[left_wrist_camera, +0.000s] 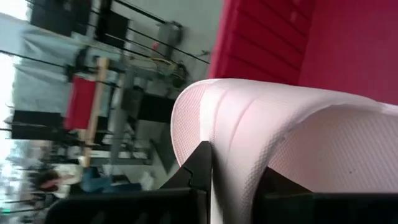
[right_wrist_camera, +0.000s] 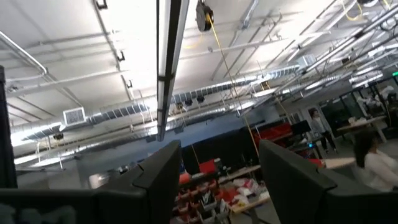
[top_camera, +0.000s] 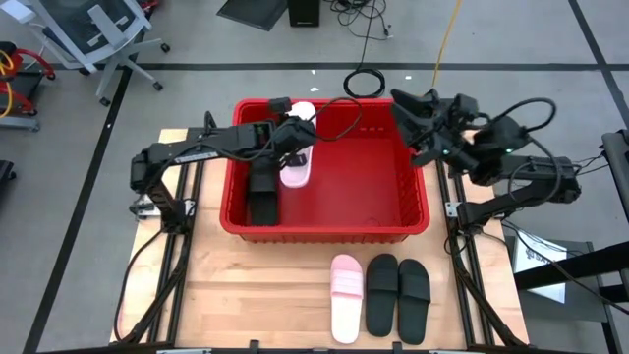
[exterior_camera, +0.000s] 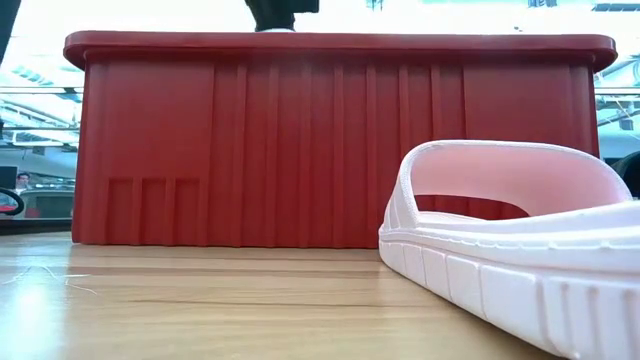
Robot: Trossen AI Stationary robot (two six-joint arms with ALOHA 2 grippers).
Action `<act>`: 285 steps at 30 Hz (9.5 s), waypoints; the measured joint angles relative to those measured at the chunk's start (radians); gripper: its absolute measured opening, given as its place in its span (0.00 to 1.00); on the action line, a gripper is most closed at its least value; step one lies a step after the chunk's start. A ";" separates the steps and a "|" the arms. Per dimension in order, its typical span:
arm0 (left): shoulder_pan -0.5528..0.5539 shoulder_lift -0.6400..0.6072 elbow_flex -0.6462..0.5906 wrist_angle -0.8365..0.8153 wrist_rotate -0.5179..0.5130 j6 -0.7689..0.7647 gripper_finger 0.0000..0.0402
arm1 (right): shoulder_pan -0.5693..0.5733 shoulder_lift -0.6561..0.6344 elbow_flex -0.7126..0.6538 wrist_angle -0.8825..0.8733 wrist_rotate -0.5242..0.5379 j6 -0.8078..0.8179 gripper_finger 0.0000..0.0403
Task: Pick and place slides into bin
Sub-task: Put the left pink slide into the bin, then put the pink slide into the red bin
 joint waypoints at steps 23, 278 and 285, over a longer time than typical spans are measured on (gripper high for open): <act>0.070 0.276 0.000 -0.095 0.163 -0.119 0.09 | 0.010 -0.062 0.000 -0.089 -0.003 0.015 0.51; 0.189 0.022 -0.412 0.506 0.674 -0.180 0.51 | 0.117 0.047 0.000 -0.091 -0.022 0.135 0.51; 0.133 -0.111 -0.412 0.493 0.691 -0.271 0.51 | 0.117 0.049 0.000 -0.032 -0.022 0.056 0.51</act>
